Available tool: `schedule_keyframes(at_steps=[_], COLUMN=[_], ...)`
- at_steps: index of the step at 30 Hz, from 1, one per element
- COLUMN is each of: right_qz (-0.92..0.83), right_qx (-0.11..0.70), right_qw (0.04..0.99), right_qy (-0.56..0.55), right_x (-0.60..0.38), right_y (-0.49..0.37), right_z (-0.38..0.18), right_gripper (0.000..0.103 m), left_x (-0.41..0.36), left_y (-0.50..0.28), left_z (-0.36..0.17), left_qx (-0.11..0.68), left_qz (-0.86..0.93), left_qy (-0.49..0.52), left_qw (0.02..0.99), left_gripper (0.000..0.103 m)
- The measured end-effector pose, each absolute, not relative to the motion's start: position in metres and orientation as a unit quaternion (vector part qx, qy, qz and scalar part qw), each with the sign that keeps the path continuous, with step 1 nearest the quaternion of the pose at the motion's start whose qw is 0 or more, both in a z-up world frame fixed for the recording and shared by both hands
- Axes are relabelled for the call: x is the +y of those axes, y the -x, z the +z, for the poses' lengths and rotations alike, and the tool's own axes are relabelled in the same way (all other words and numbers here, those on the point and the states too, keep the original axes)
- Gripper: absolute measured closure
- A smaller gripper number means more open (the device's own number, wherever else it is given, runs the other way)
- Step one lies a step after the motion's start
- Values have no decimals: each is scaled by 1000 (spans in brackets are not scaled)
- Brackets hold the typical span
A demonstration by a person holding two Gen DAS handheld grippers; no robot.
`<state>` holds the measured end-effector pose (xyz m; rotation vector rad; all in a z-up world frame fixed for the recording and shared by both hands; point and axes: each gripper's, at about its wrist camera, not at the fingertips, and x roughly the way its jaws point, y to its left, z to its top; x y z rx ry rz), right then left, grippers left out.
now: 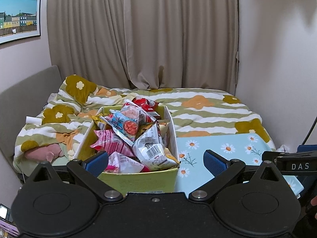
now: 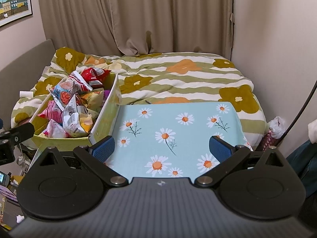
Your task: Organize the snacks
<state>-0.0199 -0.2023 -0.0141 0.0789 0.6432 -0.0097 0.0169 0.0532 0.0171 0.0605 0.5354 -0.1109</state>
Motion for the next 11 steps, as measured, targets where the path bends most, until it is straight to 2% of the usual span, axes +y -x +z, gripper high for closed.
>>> schedule_keyframes(at_steps=[11], right_qz=[-4], right_qx=[316], right_qw=[948], right_qy=[-41], right_x=[-202], right_y=[18], right_z=[-15], right_gripper=[0], left_x=[55], left_y=[-14], left_z=[20], left_qx=[264], left_qz=[-48], left_qy=[-23], left_qw=[963], left_gripper=[0])
